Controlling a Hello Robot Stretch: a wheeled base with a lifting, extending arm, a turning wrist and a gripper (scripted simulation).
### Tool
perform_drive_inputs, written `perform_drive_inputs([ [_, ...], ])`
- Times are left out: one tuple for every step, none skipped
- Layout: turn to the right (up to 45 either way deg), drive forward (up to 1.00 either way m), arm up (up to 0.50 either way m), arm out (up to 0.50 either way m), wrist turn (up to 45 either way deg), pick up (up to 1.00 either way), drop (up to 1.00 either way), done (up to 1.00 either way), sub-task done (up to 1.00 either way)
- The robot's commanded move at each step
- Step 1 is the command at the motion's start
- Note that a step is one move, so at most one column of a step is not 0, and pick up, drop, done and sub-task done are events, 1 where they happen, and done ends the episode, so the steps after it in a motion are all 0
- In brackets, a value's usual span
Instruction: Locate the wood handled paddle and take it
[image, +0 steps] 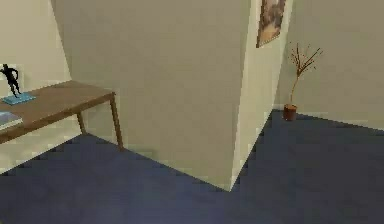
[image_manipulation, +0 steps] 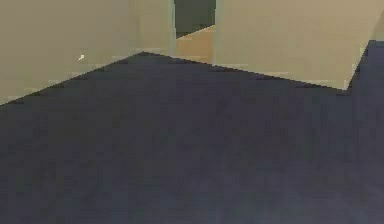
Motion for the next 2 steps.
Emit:
perform_drive_inputs([
  [-45.0,0.0,0.0,0.0,0.0,0.0,0.0,0.0,0.0],
  [-45.0,0.0,0.0,0.0,0.0,0.0,0.0,0.0,0.0],
])
